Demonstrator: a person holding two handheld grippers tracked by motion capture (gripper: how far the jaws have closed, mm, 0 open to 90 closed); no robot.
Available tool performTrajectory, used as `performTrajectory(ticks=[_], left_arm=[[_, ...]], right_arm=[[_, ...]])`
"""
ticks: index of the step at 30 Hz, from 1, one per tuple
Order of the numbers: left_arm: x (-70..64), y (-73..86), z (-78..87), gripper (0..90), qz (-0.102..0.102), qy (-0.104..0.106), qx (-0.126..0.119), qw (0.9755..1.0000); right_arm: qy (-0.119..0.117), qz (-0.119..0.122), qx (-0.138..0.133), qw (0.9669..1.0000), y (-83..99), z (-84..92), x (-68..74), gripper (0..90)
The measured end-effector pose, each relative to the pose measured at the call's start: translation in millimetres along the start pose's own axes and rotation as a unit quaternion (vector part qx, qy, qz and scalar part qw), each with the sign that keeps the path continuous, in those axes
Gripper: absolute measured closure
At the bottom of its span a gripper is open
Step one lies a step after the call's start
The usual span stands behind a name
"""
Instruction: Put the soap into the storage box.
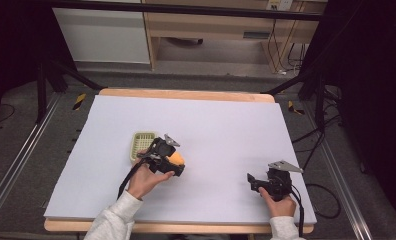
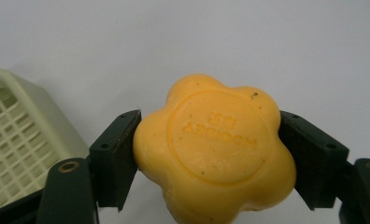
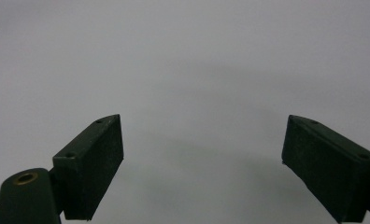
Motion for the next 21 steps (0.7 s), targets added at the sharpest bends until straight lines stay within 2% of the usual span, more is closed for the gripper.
performTrajectory(ticks=[8, 21], left_arm=[[20.4, 13.9, 9.8, 26.3, 0.021, -0.007, -0.011, 0.9997], [37.5, 19.7, 19.8, 26.4, 0.035, -0.016, -0.014, 0.9991]], right_arm=[[0.001, -0.002, 0.000, 1.0000, 0.6, 0.0, -1.4, 13.1], [0.001, 0.001, -0.002, 1.0000, 0.7, 0.8, -1.9, 13.1]])
Point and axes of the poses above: each handheld gripper's, and its own axes: z roughly backward along the jaws, y roughly out of its underside, x roughly to its left, the point moved 8 cm from there along -z, roughly forward along the jaws, and after that the axes turned 1 degree about -z, right-handed, at the moved point
